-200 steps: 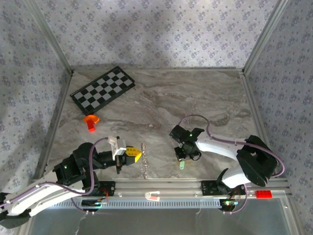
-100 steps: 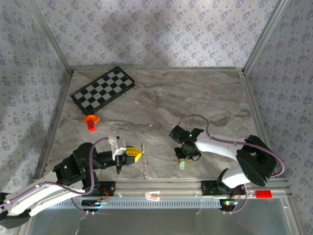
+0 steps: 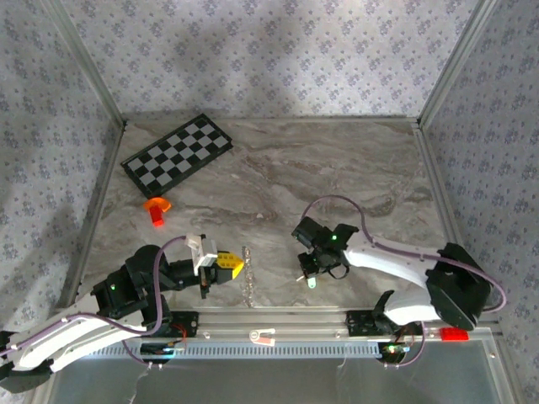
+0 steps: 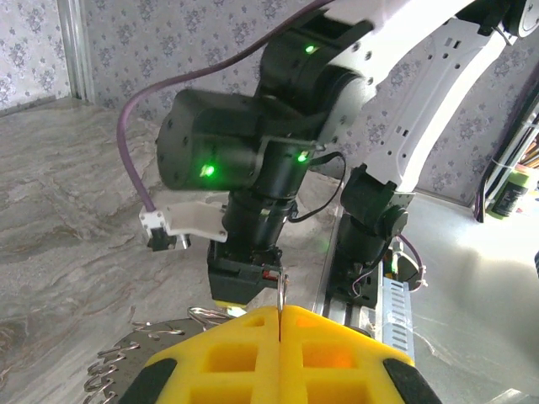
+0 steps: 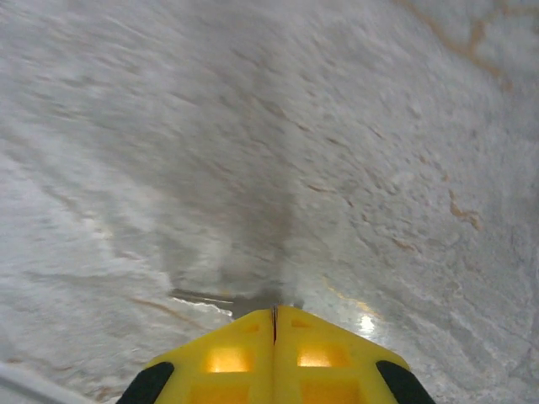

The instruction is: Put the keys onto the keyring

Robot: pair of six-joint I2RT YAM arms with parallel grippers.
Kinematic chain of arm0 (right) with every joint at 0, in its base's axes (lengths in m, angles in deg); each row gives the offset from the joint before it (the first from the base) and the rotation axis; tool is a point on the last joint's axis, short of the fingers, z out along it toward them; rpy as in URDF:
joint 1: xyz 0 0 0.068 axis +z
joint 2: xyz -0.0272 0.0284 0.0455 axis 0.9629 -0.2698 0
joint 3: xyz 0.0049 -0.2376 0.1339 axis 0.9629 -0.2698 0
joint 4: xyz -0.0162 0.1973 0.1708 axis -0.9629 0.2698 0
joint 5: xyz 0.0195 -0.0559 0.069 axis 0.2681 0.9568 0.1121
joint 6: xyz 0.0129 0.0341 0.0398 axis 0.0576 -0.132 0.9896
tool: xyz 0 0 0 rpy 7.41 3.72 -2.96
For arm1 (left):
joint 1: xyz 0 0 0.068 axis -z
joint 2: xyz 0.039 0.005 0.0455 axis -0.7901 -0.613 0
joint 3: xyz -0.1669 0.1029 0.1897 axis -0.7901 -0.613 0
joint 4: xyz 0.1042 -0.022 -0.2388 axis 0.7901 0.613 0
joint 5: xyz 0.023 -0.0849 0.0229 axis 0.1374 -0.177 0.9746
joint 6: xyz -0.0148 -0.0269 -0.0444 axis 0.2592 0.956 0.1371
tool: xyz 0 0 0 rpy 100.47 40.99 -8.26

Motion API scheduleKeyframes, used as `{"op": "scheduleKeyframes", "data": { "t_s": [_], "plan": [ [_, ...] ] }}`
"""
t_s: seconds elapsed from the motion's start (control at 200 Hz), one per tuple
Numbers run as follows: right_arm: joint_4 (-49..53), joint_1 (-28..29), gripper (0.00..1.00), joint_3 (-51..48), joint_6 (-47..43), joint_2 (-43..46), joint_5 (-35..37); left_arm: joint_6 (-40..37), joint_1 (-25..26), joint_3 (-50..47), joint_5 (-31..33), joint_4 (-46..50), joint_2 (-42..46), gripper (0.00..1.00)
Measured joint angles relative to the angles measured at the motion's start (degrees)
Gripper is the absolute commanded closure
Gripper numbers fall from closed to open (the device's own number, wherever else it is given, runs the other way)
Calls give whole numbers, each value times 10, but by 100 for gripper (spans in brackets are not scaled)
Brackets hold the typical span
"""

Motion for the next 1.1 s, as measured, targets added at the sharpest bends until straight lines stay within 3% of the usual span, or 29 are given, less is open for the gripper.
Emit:
{"op": "scheduleKeyframes", "data": {
  "t_s": [0.37, 0.74, 0.945, 1.1],
  "plan": [
    [-90, 30, 100, -21, -100, 150, -4, -5, 0, 24, 6, 18, -32, 100],
    [-271, 32, 100, -91, -213, 298, -101, -29, 0, 78, 9, 52, -71, 100],
    [-370, 32, 100, -99, -242, 317, -176, -57, 0, 111, -13, 82, -82, 100],
    [-384, 29, 100, -78, -255, 306, -232, -80, 0, 136, -43, 97, -91, 100]
  ]
}}
